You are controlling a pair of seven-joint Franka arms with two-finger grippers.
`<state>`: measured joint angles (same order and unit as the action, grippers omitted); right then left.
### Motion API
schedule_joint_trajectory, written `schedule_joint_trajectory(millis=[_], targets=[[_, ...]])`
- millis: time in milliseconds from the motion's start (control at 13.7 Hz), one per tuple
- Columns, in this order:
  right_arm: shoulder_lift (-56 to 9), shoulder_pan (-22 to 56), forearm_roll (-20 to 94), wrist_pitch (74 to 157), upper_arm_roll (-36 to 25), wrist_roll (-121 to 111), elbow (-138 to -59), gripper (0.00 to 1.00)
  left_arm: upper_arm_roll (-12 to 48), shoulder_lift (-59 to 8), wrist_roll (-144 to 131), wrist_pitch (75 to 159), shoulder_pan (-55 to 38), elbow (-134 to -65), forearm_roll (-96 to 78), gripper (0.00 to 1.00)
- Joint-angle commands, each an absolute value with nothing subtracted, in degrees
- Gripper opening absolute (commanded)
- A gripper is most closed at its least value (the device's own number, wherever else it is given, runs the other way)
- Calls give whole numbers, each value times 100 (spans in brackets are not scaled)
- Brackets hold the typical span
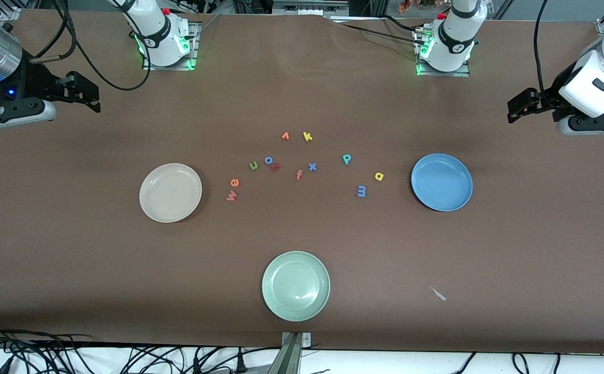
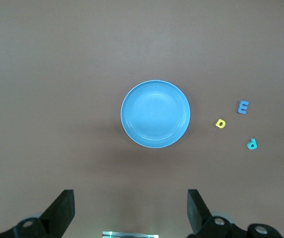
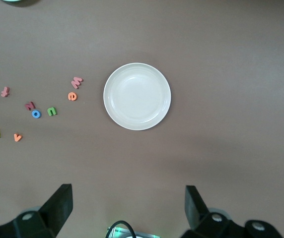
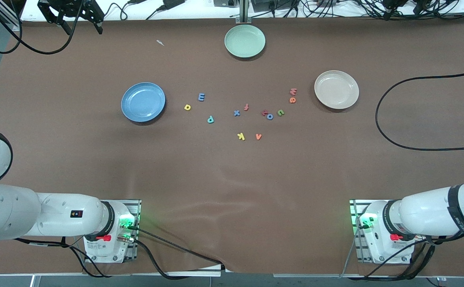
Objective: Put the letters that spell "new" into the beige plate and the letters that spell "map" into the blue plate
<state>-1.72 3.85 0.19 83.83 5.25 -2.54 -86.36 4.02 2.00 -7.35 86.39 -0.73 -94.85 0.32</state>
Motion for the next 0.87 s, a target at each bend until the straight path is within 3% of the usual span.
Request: schedule_joint_trajectory(millis=[0, 801], targets=[[-53, 360, 149, 8437, 545, -193, -8736, 100, 413, 158, -659, 8561, -53, -9352, 97, 100], [-184, 685, 202, 8578, 554, 280, -8780, 100, 474, -219, -598, 8596, -184, -9343, 88, 100]])
